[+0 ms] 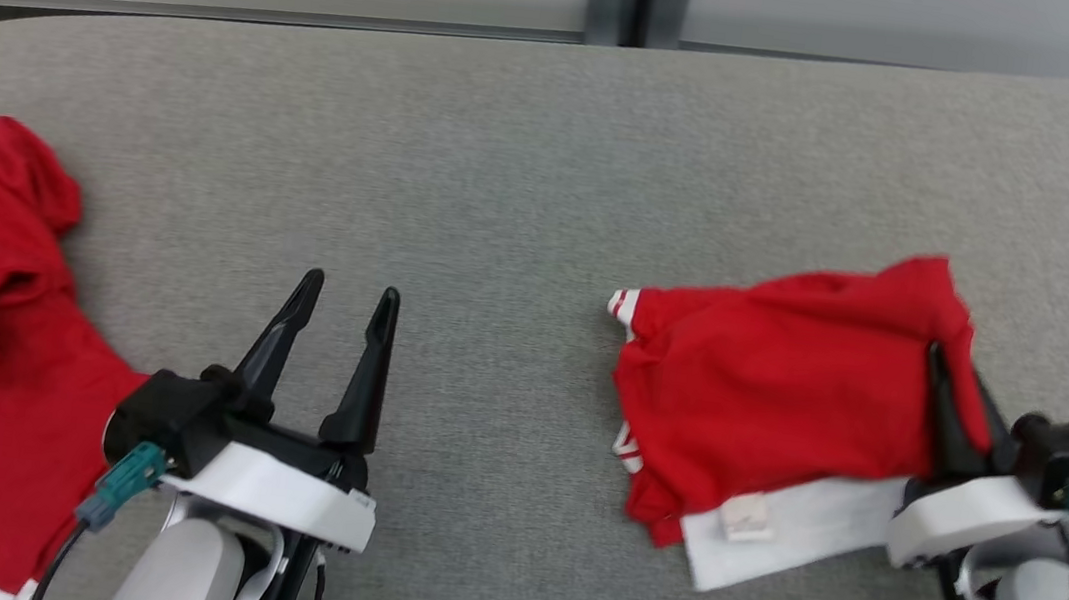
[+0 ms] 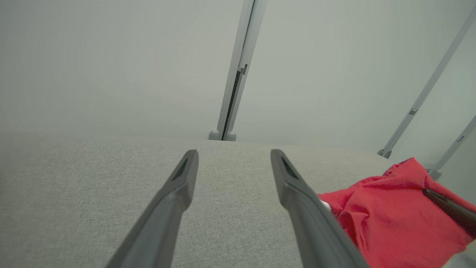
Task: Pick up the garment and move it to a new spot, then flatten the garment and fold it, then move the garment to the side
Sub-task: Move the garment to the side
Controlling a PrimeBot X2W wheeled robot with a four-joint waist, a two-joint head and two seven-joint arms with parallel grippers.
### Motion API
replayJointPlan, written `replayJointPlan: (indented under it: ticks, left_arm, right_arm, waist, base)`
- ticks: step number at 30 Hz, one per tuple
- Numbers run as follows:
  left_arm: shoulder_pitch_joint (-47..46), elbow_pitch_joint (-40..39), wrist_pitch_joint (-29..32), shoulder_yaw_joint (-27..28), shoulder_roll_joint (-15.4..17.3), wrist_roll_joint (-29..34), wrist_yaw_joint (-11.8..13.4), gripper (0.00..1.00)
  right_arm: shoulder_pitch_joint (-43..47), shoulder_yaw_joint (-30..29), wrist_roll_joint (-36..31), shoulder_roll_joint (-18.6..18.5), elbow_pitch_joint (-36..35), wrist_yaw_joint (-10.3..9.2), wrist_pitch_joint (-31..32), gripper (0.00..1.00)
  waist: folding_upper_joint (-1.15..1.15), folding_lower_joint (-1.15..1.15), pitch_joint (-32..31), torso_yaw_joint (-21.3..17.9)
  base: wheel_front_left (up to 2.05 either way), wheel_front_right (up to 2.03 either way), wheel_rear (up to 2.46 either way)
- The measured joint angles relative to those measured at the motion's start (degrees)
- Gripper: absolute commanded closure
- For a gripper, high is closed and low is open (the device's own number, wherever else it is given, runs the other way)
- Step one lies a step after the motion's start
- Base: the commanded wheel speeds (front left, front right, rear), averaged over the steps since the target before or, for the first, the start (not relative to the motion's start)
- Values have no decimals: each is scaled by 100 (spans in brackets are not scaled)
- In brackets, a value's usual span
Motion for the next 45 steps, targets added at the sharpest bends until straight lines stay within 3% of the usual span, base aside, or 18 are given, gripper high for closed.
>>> replayJointPlan:
  ticks: [6, 7, 15, 24, 31, 35, 36, 45]
  left_arm:
    - [-351, -189, -8, -283, -2, 276, -14, 0]
    - [-351, -189, -8, -283, -2, 276, -14, 0]
    - [-943, -427, -8, -623, 51, 584, -48, 0]
    - [-1246, -646, -8, -760, 208, 584, -49, 0]
    - [-1335, -740, -8, -861, 341, 570, -49, 0]
    - [-1367, -762, -8, -843, 364, 558, -49, 0]
    - [-1367, -760, -8, -845, 359, 557, -49, 0]
    - [-1331, -657, -8, -844, 248, 454, -49, 0]
  right_arm:
    - [-407, 157, -29, -808, -369, -1, -10, 100]
    - [-407, 157, -29, -808, -369, -1, -10, 100]
    - [-921, 270, -19, -1875, -10, 1, -10, 100]
    - [-1472, -236, -335, -2403, 483, 1, -11, 100]
    - [-1698, -662, -737, -2557, 926, 4, -10, 100]
    - [-1878, -1244, -954, -2521, 1114, 4, -11, 100]
    - [-1898, -1304, -1018, -2479, 1140, 4, -10, 0]
    - [-1799, -1421, -964, -2157, 304, 4, -26, 0]
  waist:
    - [0, 0, 330, -446]
    - [0, 0, 330, -446]
    - [0, 0, 1002, -901]
    - [0, 0, 1557, -1092]
    - [0, 0, 1769, -1036]
    - [0, 0, 1815, -977]
    - [0, 0, 1804, -969]
    - [0, 0, 1493, -913]
  base:
    - [0, 0, 0]
    - [0, 0, 0]
    - [0, 0, 0]
    - [0, 0, 0]
    - [0, 0, 0]
    - [0, 0, 0]
    - [0, 0, 0]
    - [0, 0, 0]
